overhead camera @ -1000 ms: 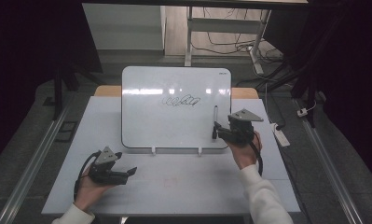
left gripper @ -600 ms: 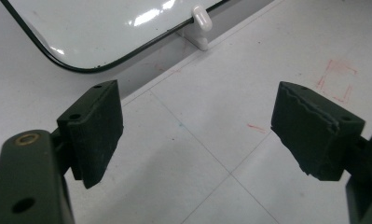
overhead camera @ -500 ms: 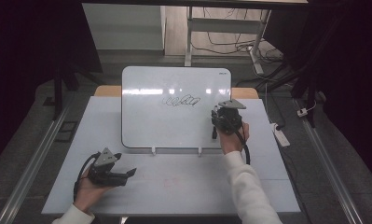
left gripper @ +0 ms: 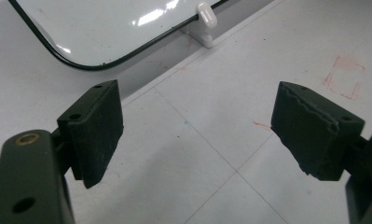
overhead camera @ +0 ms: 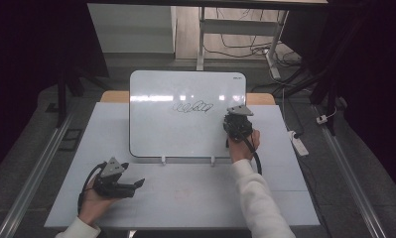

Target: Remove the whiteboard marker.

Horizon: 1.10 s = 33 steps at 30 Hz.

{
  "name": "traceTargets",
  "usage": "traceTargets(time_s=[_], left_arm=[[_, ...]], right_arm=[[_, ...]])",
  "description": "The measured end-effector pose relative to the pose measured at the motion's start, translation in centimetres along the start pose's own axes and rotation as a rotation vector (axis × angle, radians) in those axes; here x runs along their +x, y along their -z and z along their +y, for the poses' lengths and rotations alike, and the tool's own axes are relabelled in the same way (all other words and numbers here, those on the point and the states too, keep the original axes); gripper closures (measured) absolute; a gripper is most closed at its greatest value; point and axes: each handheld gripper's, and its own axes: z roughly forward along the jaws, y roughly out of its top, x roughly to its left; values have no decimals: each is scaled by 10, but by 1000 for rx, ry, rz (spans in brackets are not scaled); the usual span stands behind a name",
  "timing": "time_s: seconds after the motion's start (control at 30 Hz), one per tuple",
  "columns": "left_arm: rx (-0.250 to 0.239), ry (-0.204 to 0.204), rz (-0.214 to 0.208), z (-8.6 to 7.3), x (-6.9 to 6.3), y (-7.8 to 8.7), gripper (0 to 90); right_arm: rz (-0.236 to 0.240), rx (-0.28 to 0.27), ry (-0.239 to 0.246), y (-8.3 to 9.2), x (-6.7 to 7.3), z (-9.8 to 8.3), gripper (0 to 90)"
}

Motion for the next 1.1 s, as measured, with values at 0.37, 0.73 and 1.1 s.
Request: traceTargets(time_s=[0.37, 0.73, 1.1], left_arm=[[-9, 7, 7, -2, 1, 2, 182], [-24, 17, 11, -3, 3, 3, 190], [-45, 37, -20, 12, -2, 1, 202]], right_arm=[[12, -20, -9, -1, 9, -1, 808], [87, -148, -21, 21, -1, -5, 810], [255, -268, -52, 58, -9, -14, 809]])
